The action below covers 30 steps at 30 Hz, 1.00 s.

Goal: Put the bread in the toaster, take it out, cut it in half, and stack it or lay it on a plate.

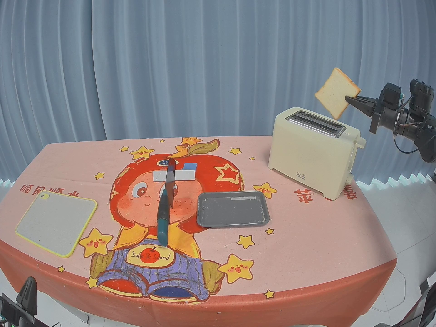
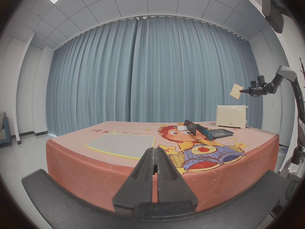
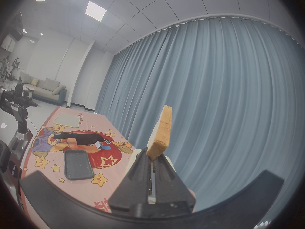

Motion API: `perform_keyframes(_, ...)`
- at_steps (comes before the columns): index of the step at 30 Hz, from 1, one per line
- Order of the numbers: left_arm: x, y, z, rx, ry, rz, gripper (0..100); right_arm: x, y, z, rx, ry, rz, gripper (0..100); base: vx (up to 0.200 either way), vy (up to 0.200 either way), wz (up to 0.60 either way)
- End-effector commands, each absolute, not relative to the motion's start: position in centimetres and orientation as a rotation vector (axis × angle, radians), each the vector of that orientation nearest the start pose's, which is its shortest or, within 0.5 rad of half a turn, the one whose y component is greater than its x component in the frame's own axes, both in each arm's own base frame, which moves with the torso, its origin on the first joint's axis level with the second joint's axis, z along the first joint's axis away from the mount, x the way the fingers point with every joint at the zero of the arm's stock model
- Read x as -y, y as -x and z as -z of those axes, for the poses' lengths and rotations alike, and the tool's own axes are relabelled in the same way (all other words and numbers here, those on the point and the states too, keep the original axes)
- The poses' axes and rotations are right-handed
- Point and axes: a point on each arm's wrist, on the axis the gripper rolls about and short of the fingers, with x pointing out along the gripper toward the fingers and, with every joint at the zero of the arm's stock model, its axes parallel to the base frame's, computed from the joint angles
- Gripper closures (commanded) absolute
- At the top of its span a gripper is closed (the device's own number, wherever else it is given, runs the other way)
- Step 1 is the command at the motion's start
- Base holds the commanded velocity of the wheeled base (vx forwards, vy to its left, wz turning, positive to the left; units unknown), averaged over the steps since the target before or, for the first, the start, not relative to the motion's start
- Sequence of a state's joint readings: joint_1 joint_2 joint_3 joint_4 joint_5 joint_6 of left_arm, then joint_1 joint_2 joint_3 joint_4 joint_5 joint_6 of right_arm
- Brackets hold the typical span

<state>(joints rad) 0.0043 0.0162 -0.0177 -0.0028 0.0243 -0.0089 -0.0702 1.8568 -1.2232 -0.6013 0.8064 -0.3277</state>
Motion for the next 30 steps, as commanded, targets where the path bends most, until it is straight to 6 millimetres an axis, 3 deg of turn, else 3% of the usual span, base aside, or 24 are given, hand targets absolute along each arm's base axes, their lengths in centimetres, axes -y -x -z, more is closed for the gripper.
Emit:
perform_keyframes(1, 0.0, 2.3, -7.6, 0.003, 0.009, -0.029, 100, 1.0, -37.9, -23.6, 0.086, 0.297, -0.736, 100, 0.000, 0.000, 0.00)
perform_keyframes(13, 0.0, 2.3, -7.6, 0.003, 0.009, -0.029, 100, 1.6, -39.2, -22.5, 0.071, 0.293, -0.726, 100, 0.000, 0.000, 0.00)
perform_keyframes(30, 0.0, 2.3, -7.6, 0.003, 0.009, -0.029, 100, 2.0, -39.2, -22.1, 0.057, 0.291, -0.718, 100, 0.000, 0.000, 0.00)
